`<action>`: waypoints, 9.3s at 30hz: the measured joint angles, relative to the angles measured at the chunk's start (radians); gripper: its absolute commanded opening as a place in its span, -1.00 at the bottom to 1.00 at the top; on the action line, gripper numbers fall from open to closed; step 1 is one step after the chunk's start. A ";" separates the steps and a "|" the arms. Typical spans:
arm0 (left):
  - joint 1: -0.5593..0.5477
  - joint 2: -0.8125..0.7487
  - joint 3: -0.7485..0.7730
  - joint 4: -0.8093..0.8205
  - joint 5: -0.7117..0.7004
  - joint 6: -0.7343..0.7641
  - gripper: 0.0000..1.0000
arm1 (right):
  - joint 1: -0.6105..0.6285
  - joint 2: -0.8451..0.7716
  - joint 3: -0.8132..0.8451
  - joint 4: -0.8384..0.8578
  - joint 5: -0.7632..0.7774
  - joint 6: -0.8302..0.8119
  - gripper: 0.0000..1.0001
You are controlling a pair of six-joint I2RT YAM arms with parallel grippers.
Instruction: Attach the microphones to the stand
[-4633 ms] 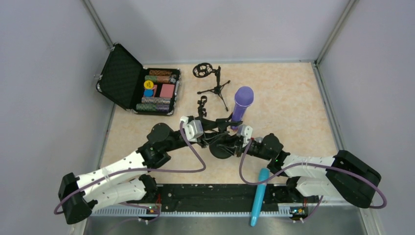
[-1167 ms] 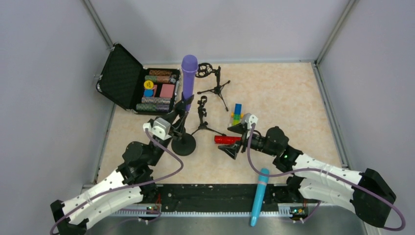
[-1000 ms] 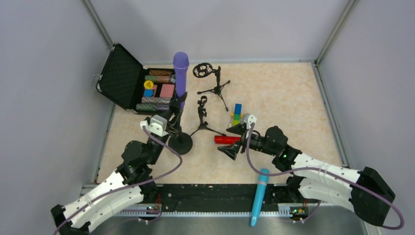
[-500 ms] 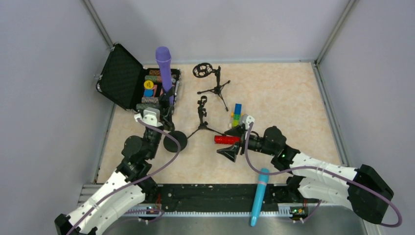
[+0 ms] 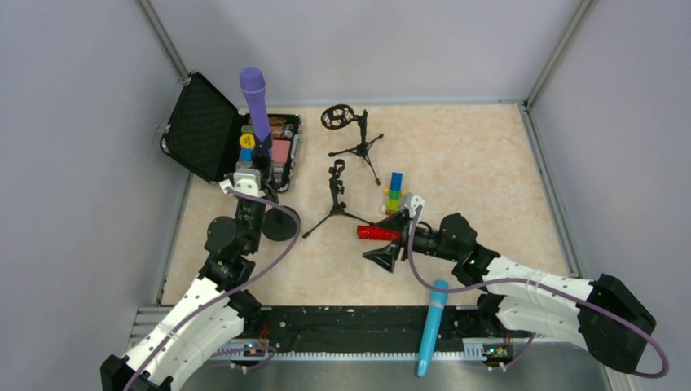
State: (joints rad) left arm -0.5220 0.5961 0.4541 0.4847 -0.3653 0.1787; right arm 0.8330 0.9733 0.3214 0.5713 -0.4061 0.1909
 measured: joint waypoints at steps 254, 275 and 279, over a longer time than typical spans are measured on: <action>0.040 -0.358 -0.138 -0.725 1.001 0.004 0.98 | -0.476 1.213 1.426 -0.279 -0.228 0.491 -1.00; 0.040 -0.374 -0.150 -0.725 0.985 0.003 0.98 | -0.476 1.029 1.445 -0.314 -0.162 0.507 -1.00; 0.040 -0.374 -0.150 -0.725 0.978 0.003 0.98 | -0.476 1.028 1.489 -0.357 -0.153 0.502 -1.00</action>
State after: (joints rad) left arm -0.4816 0.2222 0.3042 -0.2401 0.6125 0.1822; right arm 0.3569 2.0010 1.8099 0.2142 -0.5594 0.6933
